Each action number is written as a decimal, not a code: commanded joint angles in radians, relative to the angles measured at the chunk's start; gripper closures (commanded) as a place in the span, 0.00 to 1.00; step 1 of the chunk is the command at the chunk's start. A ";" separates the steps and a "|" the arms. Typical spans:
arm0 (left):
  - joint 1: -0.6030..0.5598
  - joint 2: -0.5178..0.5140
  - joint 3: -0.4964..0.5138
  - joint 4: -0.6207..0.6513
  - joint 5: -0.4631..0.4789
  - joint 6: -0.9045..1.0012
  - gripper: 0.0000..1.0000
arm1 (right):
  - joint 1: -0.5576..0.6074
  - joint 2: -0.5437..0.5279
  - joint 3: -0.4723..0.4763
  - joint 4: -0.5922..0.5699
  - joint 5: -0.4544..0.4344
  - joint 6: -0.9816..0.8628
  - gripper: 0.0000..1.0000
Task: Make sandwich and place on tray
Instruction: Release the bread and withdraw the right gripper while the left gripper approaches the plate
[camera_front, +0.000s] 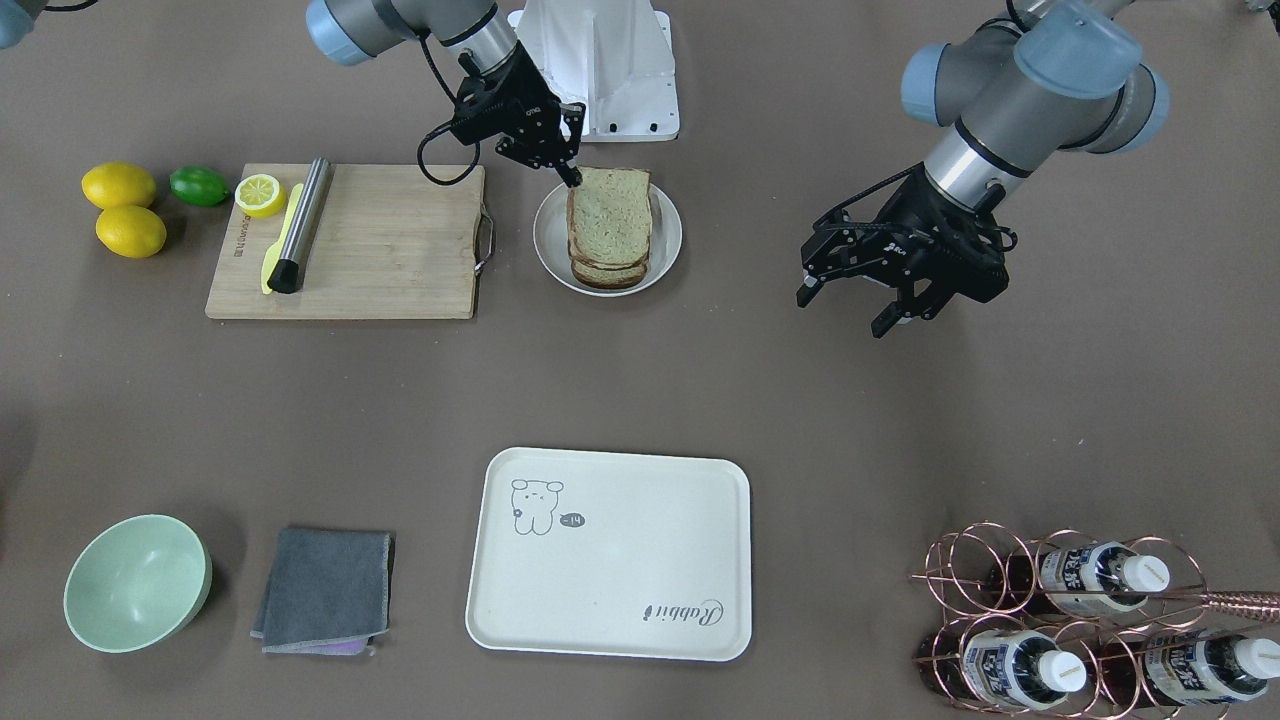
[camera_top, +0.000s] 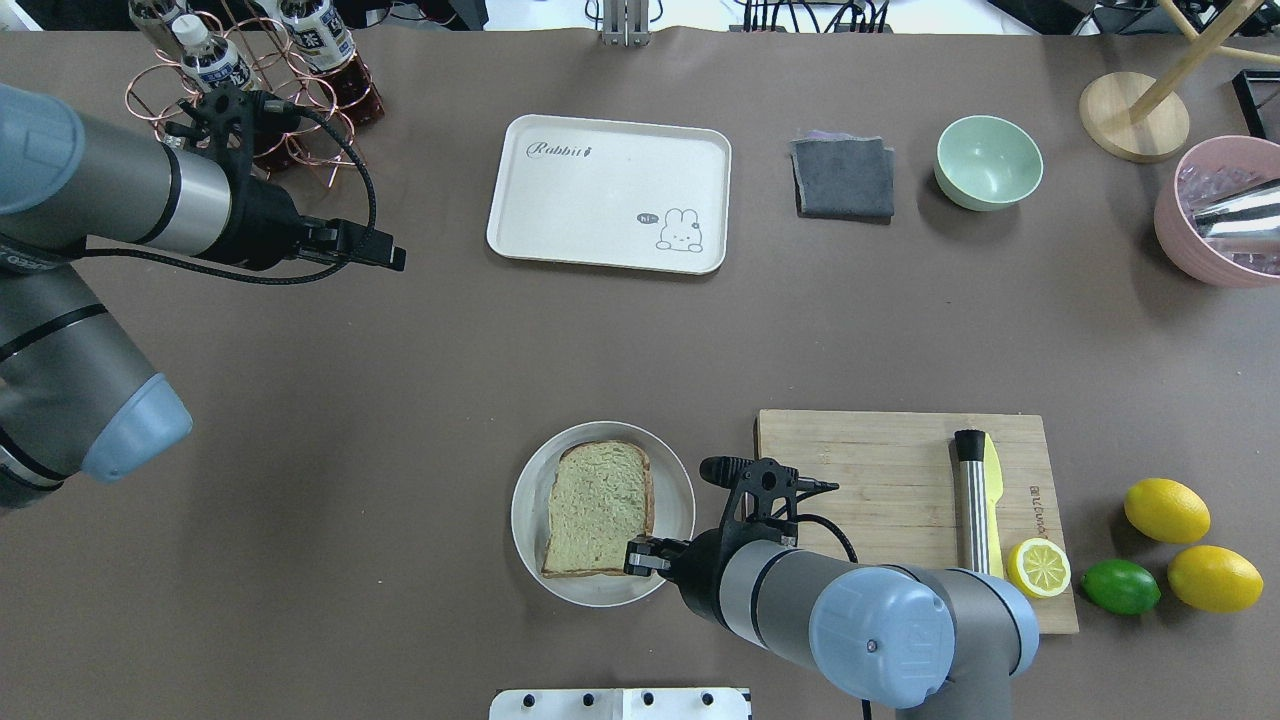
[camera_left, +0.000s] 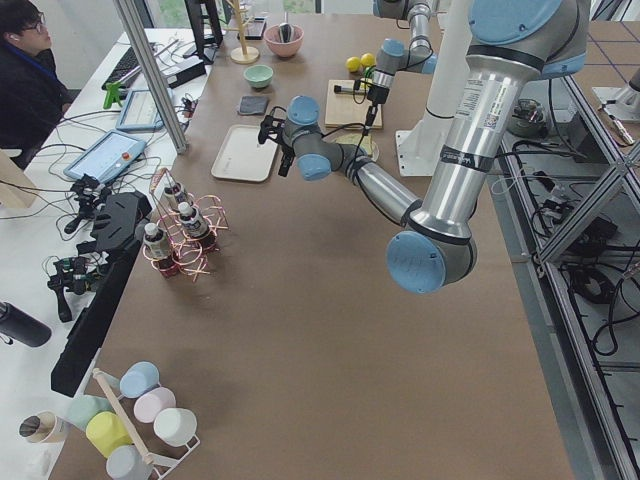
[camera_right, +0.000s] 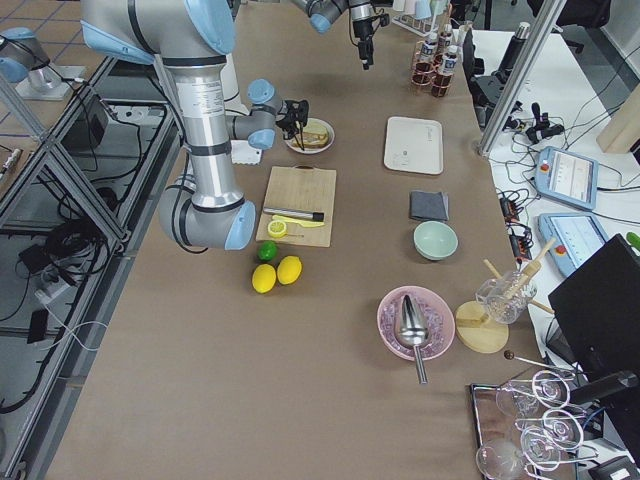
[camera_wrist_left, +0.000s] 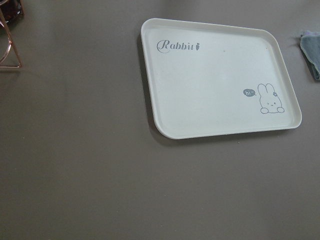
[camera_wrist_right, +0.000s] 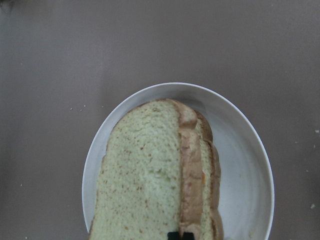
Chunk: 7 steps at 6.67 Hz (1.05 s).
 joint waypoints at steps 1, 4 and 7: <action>0.000 0.000 0.000 0.002 0.000 0.000 0.02 | 0.005 0.000 -0.011 0.001 0.000 -0.008 1.00; 0.000 -0.001 0.000 0.000 0.000 0.000 0.02 | 0.020 0.000 -0.008 -0.007 0.000 -0.051 0.01; 0.000 -0.009 -0.005 0.000 0.000 -0.002 0.02 | 0.267 0.023 0.071 -0.235 0.316 -0.097 0.00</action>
